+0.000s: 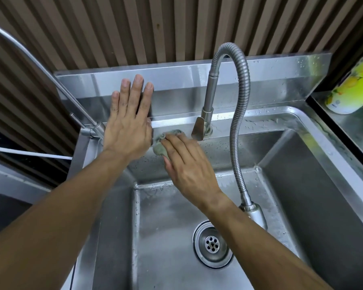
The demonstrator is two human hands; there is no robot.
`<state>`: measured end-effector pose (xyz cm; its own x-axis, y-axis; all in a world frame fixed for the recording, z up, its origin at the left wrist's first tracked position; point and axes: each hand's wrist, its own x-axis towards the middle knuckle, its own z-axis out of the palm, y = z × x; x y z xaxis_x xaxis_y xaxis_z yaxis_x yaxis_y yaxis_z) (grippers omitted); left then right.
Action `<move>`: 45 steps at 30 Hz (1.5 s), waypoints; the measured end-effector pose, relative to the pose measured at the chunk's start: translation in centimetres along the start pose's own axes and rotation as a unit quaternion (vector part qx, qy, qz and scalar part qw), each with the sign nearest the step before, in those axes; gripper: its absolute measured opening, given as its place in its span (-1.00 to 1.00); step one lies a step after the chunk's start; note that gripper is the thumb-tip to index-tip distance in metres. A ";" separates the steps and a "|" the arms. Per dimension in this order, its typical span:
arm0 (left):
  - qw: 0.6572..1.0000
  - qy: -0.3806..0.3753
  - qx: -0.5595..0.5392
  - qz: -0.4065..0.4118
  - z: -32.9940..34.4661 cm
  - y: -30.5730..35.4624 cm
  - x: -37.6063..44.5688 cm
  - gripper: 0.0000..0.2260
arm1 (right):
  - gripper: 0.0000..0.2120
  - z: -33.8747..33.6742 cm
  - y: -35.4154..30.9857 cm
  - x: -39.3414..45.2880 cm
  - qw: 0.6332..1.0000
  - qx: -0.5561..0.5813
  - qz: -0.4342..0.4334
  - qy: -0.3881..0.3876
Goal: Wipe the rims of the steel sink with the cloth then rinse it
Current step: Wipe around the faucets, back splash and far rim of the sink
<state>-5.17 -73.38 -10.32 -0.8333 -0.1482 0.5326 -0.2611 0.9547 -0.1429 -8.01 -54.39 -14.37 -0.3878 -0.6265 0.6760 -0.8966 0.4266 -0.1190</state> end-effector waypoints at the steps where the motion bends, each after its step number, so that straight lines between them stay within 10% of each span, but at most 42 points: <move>1: 1.000 -0.002 -0.002 -0.001 0.0 0.0 0.0 -0.32 | -0.66 -1.4 -0.1 0.1 1.000 0.004 -0.002 0.011; 12: 0.999 -0.027 -0.017 0.019 -1.4 1.8 1.7 -0.32 | -0.61 -17.7 6.3 -2.6 0.984 -0.039 0.029 0.172; 27: 0.998 0.066 0.001 0.008 1.3 5.6 5.3 -0.39 | -0.43 -2.6 14.7 9.2 0.998 -0.020 -0.038 0.049; 33: 0.998 0.067 0.002 0.004 1.5 5.7 5.2 -0.39 | -0.40 -5.3 20.6 7.4 0.960 -0.051 0.253 0.105; 41: 0.999 0.050 -0.008 0.007 1.3 5.8 5.1 -0.37 | -0.44 -2.4 16.7 8.6 0.996 -0.088 -0.021 -0.021; 45: 0.998 0.053 -0.021 0.011 1.5 5.8 5.2 -0.34 | -0.45 -5.8 23.5 5.8 0.976 -0.081 0.191 0.062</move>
<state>-11.69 -69.00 -9.64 -0.7814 -0.1019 0.6157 -0.2210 0.9678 -0.1203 -30.05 -44.27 -9.05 -0.6497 -0.3218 0.6887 -0.6415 0.7183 -0.2695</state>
